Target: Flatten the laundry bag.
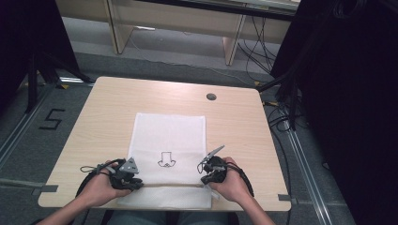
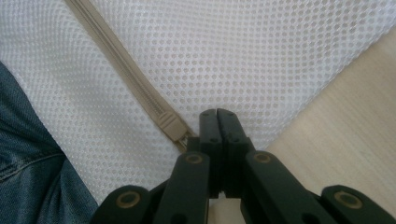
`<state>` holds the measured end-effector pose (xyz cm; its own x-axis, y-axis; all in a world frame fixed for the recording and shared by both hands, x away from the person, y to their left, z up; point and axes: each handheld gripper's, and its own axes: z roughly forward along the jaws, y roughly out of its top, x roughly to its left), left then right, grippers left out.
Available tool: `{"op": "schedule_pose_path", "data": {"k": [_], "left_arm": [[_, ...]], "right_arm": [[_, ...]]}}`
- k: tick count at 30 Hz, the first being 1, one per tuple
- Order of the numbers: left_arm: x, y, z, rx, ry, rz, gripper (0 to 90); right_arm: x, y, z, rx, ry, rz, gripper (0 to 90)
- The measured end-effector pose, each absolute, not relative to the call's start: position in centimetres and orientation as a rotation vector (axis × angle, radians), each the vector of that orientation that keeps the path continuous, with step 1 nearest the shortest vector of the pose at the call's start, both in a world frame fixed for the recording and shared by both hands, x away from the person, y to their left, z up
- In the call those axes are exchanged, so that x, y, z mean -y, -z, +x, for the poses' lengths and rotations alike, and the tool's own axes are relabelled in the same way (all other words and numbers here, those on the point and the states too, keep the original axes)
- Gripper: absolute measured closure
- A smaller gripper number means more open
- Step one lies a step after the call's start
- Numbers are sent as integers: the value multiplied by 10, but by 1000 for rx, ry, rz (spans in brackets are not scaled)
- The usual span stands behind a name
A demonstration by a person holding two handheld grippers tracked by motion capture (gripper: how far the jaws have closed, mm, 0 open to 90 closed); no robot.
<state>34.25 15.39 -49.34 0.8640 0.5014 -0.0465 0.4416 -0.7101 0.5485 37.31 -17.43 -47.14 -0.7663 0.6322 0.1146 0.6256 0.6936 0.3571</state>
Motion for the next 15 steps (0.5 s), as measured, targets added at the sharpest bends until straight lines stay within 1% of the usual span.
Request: {"op": "schedule_pose_path", "data": {"k": [1, 3, 4, 5, 8, 9, 10, 11, 13, 14, 15], "left_arm": [[-153, 494, 343, -684, -148, 2471, 798], [-150, 497, 343, -739, -161, 2414, 798], [-152, 496, 347, -709, -171, 2447, 799], [-151, 497, 347, -734, -165, 2420, 799], [-154, 496, 351, -723, -164, 2447, 800], [-154, 496, 351, -727, -165, 2445, 799], [-152, 497, 349, -758, -167, 2408, 798], [-154, 495, 351, -705, -180, 2456, 797], [-154, 495, 350, -710, -183, 2454, 796], [-152, 497, 349, -759, -177, 2404, 794], [-153, 498, 350, -750, -192, 2403, 792]], "right_arm": [[174, 473, 372, -2879, -588, 1073, 900], [173, 475, 372, -2884, -568, 1086, 900], [173, 476, 373, -2879, -570, 1071, 900], [173, 477, 373, -2876, -570, 1091, 900], [173, 477, 375, -2866, -577, 1105, 900], [174, 478, 375, -2871, -589, 1120, 900], [174, 478, 376, -2867, -589, 1118, 900], [175, 478, 376, -2865, -593, 1117, 900], [175, 478, 376, -2861, -600, 1134, 899], [175, 479, 377, -2850, -596, 1119, 895], [175, 480, 378, -2838, -595, 1090, 893]]}}
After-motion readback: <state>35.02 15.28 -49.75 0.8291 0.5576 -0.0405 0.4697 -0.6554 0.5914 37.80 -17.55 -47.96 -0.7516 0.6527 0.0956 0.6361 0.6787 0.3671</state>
